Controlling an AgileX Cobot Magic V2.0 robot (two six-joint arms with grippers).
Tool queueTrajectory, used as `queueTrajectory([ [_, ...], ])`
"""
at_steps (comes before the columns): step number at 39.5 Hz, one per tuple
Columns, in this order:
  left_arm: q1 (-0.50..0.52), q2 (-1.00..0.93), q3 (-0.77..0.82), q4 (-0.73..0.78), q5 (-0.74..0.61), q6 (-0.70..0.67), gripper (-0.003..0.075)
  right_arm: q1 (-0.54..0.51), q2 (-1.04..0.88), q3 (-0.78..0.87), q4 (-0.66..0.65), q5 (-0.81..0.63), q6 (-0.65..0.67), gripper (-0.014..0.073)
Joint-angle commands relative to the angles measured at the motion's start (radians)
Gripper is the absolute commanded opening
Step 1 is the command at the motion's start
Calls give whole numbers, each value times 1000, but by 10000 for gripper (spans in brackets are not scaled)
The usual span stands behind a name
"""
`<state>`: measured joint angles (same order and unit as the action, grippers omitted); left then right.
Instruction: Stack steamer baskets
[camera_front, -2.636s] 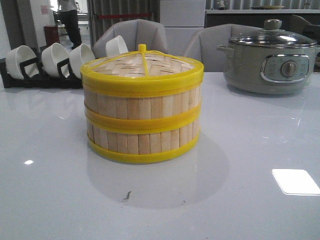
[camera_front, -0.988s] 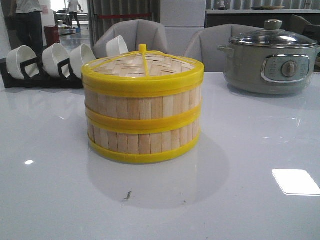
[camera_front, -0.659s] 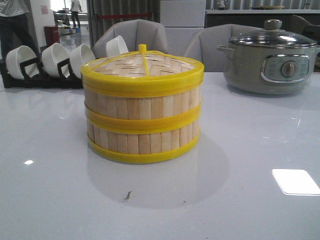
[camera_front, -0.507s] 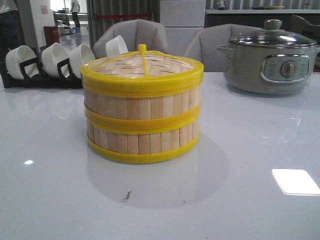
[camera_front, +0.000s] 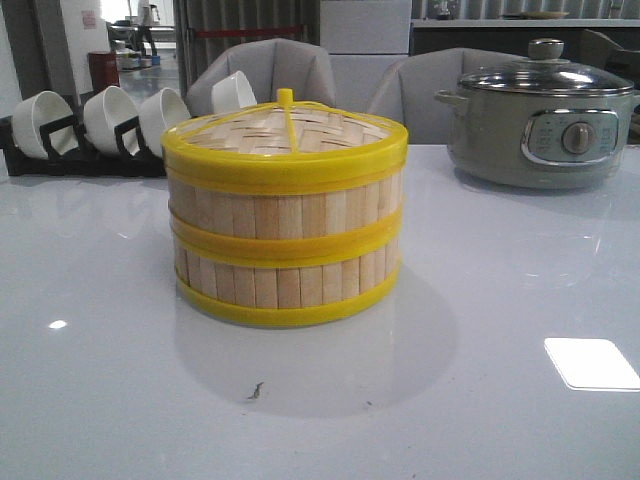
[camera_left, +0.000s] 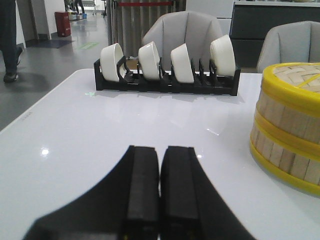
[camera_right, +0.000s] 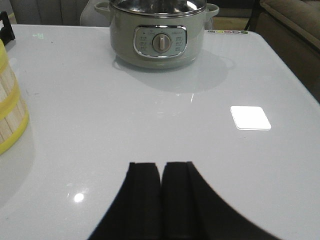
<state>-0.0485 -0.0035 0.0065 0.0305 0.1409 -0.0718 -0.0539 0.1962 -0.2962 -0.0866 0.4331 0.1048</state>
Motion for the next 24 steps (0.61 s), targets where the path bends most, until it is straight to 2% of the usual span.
queueTrajectory([
  [1, 0, -14, 1, 30, -95, 0, 85, -6, 10, -30, -4, -82, -8, 67],
  [10, 0, -14, 1, 83, -105, 0, 85, -6, 10, -30, -4, -82, -8, 67],
  [24, 0, -14, 1, 78, -105, 0, 85, -6, 10, -30, -4, -82, -8, 67],
])
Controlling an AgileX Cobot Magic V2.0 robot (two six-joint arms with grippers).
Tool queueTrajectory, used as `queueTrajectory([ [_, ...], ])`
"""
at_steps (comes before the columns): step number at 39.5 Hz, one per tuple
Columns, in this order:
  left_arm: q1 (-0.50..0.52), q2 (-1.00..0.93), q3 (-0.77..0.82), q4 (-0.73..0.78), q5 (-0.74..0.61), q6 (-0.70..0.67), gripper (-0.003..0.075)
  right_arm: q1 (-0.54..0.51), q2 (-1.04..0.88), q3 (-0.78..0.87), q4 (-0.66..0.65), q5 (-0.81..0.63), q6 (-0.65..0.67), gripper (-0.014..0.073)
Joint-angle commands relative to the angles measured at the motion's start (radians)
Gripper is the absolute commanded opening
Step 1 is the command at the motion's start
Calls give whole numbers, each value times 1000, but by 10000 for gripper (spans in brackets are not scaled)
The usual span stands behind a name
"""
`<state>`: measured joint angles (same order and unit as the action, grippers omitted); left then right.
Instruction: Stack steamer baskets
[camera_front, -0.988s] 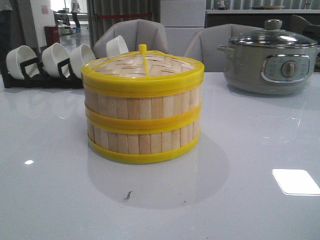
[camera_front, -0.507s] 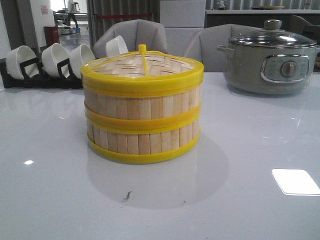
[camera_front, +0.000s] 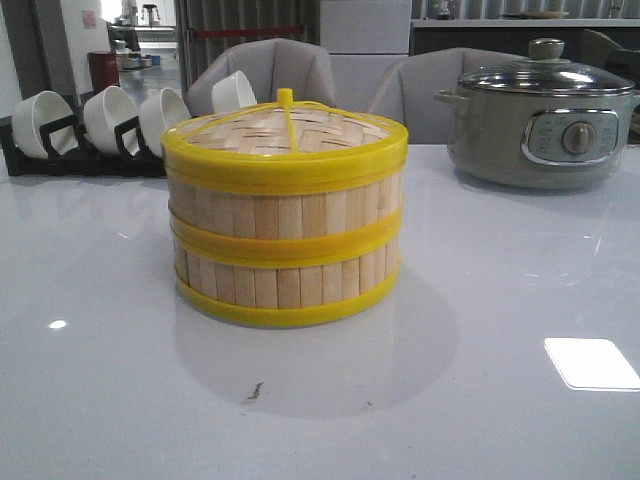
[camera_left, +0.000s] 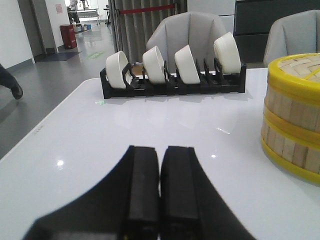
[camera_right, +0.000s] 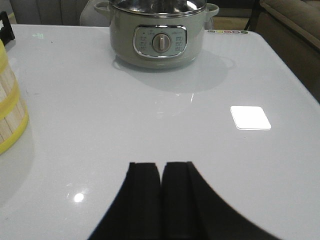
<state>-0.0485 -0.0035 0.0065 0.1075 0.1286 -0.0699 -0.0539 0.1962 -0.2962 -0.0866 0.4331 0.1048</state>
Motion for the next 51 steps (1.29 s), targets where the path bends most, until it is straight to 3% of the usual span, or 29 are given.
queueTrajectory([
  [1, 0, -14, 1, 1, -92, -2, 85, -6, 10, -30, -4, -82, -8, 67],
  [37, 0, -14, 1, 1, -92, -2, 85, -6, 10, -30, -4, -84, -9, 67],
  [51, 0, -14, 1, 1, -92, -2, 85, -7, -81, 20, 40, -230, 16, 67],
])
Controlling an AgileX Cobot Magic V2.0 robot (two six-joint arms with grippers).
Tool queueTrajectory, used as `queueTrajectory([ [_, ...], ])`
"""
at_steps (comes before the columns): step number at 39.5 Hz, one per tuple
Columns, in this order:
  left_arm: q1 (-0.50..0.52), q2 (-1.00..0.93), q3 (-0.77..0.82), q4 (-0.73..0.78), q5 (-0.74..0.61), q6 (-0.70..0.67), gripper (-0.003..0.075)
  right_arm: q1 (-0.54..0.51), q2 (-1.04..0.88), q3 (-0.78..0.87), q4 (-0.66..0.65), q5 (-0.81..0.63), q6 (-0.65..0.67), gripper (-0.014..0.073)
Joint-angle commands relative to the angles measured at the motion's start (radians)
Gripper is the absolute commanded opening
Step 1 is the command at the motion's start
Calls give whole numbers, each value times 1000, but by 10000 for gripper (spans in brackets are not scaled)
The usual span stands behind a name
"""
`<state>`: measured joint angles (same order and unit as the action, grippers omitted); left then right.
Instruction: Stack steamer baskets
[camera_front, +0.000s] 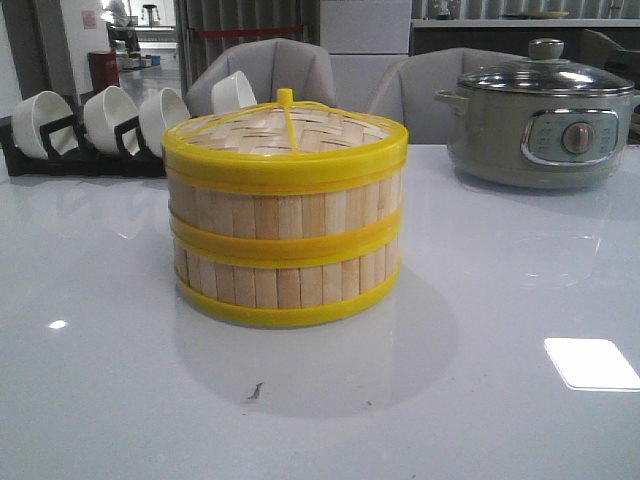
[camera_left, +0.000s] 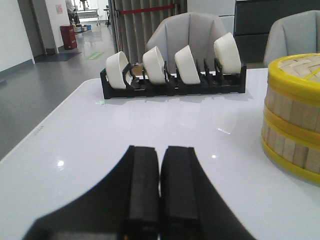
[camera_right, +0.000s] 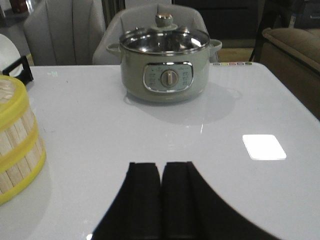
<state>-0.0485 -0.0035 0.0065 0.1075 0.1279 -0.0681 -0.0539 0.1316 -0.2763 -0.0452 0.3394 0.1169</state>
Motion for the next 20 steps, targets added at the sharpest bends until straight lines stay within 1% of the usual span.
queueTrajectory([
  [1, 0, -14, 1, 1, -92, -3, 85, -7, -30, 13, -1, -151, 4, 67],
  [9, 0, -14, 1, 1, -92, -3, 85, -7, -128, 163, -1, -296, 4, 67],
  [13, 0, -14, 1, 1, -92, -3, 85, -7, -163, 222, -1, -339, 4, 67],
  [19, 0, -14, 1, 1, -92, -3, 85, -7, -163, 293, -1, -409, 4, 67],
  [20, 0, -14, 1, 1, -92, -3, 85, -7, -163, 293, -1, -399, 4, 67],
])
